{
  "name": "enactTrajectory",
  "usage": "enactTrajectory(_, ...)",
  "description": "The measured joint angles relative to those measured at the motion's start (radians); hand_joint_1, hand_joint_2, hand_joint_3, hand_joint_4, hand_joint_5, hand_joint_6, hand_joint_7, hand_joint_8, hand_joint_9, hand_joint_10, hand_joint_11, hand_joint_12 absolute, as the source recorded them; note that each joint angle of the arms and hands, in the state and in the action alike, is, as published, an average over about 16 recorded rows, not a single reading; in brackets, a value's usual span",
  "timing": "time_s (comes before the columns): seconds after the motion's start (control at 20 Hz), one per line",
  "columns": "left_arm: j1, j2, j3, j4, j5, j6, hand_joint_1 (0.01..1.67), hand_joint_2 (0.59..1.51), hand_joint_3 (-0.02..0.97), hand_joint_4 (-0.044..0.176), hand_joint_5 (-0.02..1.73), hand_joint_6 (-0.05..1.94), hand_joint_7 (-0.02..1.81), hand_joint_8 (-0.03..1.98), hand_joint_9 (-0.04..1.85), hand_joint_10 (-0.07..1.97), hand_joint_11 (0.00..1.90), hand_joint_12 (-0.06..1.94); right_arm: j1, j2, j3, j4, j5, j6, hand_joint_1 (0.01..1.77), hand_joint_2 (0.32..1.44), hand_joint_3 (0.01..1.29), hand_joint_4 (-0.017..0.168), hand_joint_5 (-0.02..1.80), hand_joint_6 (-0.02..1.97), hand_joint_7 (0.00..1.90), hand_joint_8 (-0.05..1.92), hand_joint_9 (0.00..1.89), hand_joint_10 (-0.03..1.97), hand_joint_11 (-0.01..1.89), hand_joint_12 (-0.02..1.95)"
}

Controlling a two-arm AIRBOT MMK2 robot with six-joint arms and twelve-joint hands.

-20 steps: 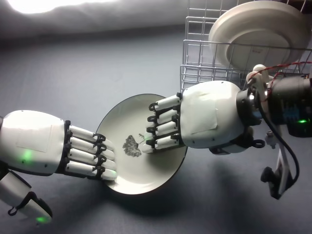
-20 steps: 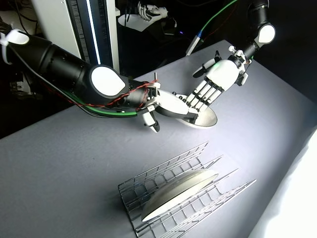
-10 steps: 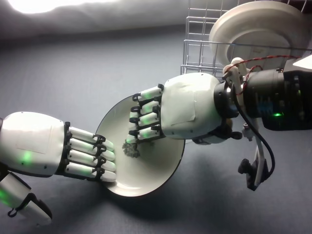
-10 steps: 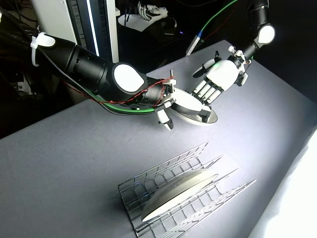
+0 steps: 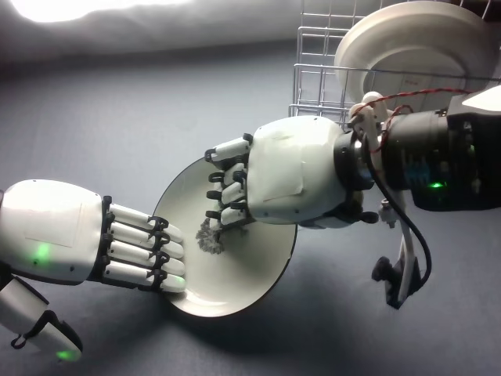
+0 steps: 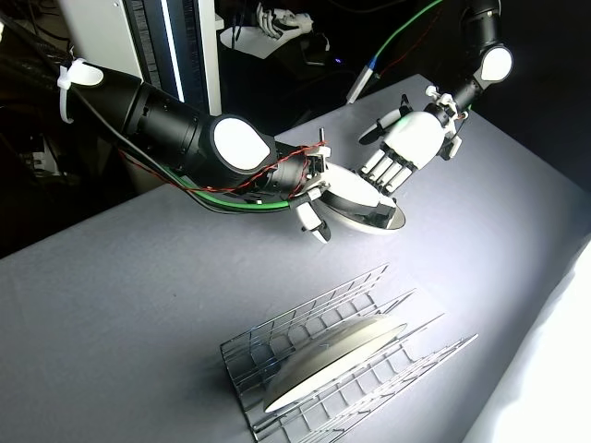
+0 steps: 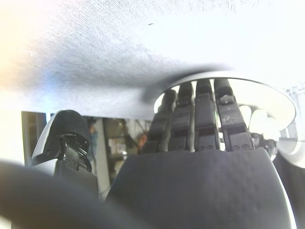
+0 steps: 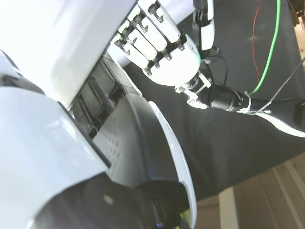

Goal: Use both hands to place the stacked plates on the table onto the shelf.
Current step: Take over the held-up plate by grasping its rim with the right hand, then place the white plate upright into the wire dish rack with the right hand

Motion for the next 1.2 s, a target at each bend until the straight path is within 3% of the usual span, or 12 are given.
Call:
enactTrajectory(0.55, -0.008, 0.006, -0.001, 0.014, -0.009, -0.003, 0.02, 1.214, 0.009, -0.01, 0.06, -0.04, 0.1, -0.01, 0.11, -0.01, 0.02, 0.18, -0.003, 0.0, -0.034, 0.027, 0.008, -0.003, 1.28, 1.03, 0.01, -0.005, 0.66, 0.08, 0.69, 0.07, 0.71, 0.14, 0.29, 1.34)
enactTrajectory(0.85, -0.068, 0.025, -0.018, 0.053, -0.007, -0.015, 0.02, 1.214, 0.009, -0.007, 0.08, -0.03, 0.12, -0.01, 0.13, 0.0, 0.03, 0.2, -0.01, 0.008, -0.046, 0.035, 0.017, -0.004, 1.26, 1.01, 0.01, -0.01, 0.73, 0.17, 0.78, 0.24, 0.82, 0.59, 0.49, 1.4)
enactTrajectory(1.2, -0.219, 0.079, -0.067, 0.116, 0.004, -0.05, 0.02, 1.213, 0.009, -0.003, 0.11, -0.01, 0.16, -0.01, 0.14, 0.01, 0.02, 0.22, -0.008, 0.034, -0.065, 0.056, 0.027, -0.004, 1.25, 1.0, 0.01, -0.008, 0.76, 0.31, 0.82, 0.54, 0.87, 1.1, 0.61, 1.48)
